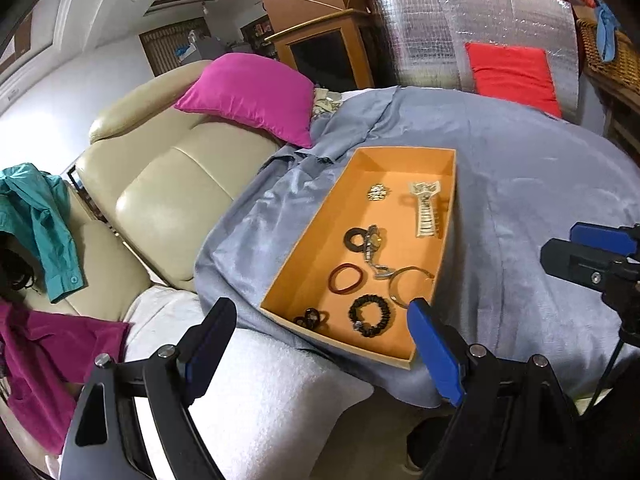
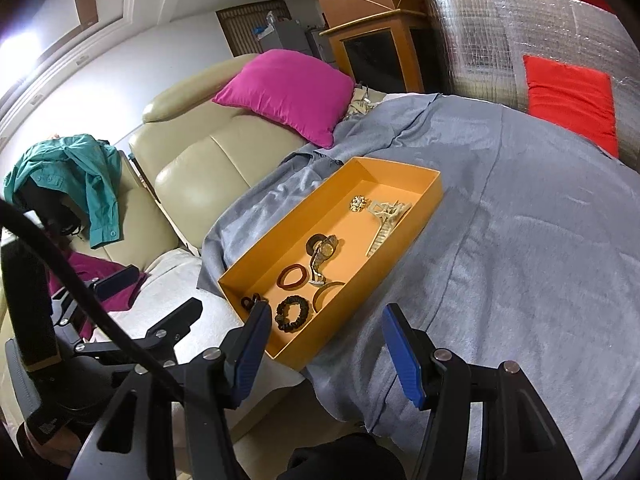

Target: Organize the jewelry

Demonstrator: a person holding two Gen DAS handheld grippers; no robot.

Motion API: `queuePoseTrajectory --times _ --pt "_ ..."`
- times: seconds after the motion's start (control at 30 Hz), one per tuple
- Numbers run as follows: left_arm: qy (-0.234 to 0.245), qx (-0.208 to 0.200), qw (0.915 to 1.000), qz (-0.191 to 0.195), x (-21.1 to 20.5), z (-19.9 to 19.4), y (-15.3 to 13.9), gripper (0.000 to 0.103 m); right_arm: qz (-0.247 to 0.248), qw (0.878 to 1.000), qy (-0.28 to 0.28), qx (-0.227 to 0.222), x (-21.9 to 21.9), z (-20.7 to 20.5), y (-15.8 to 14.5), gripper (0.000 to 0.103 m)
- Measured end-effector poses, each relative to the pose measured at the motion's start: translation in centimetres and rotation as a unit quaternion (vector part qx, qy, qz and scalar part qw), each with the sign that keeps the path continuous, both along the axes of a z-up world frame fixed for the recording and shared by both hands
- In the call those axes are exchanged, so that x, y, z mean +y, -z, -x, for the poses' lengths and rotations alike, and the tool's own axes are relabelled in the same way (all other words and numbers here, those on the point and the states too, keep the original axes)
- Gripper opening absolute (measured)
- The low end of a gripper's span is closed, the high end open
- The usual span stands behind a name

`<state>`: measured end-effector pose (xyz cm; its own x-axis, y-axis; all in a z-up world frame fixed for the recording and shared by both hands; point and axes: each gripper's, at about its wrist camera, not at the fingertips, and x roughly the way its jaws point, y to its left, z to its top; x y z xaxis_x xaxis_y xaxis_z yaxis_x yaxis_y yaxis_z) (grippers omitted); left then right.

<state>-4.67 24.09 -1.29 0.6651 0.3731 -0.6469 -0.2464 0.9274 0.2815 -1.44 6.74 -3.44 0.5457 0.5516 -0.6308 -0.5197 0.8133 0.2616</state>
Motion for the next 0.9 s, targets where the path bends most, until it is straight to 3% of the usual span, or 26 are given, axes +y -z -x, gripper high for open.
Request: queuePoseTrajectory --times 0.4,0.9 --pt "-0.055 -0.015 0.9976 -0.038 1.4 1.4 -0.5 0.088 0.023 0.999 0.019 -0.012 1.2 1.0 -0.4 0.061" --pt "-0.068 -0.055 0.9955 -0.035 1.5 4.1 -3.8 0.088 0.034 0.999 0.029 -0.025 1.8 3.4 -2.1 0.062"
